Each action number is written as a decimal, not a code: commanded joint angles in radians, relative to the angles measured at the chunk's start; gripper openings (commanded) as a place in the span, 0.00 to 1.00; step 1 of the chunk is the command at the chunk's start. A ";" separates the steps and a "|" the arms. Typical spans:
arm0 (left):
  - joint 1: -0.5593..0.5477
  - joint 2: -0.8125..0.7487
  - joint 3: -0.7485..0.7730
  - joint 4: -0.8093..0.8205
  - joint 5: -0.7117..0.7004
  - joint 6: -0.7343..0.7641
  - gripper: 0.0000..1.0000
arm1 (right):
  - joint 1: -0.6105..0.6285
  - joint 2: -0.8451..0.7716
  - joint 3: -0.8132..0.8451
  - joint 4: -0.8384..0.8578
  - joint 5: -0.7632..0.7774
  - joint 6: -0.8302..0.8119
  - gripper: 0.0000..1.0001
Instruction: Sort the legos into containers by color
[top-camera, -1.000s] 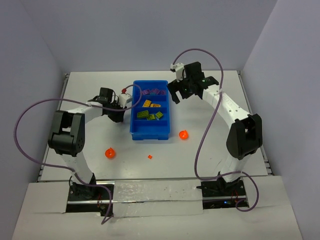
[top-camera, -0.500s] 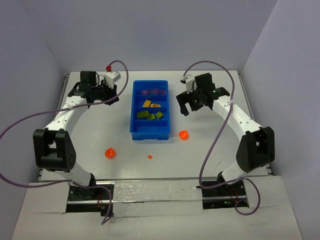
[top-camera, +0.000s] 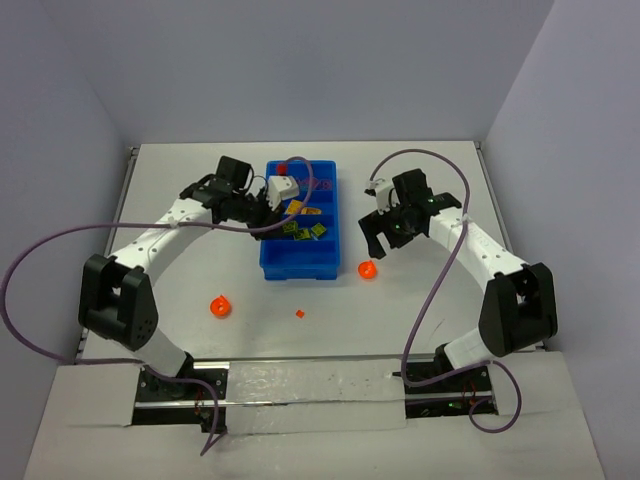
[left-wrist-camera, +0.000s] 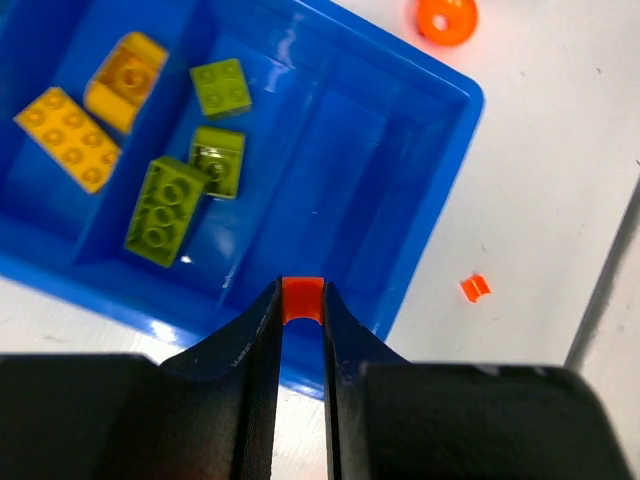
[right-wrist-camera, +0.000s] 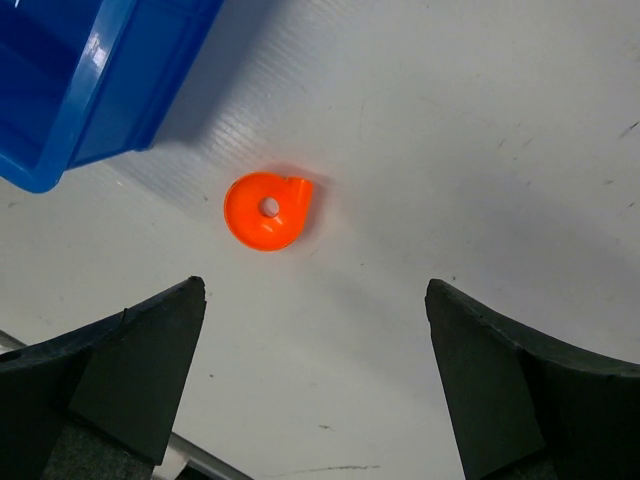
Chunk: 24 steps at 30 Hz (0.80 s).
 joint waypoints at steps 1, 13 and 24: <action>-0.035 0.047 0.014 -0.055 0.033 0.045 0.05 | -0.007 -0.045 -0.010 -0.029 -0.020 -0.008 0.97; -0.066 0.130 0.033 -0.048 -0.059 0.057 0.11 | -0.019 0.052 0.034 -0.057 -0.007 -0.009 0.89; -0.070 0.112 0.052 -0.051 -0.097 0.068 0.57 | -0.019 0.133 0.079 -0.054 -0.010 0.014 0.86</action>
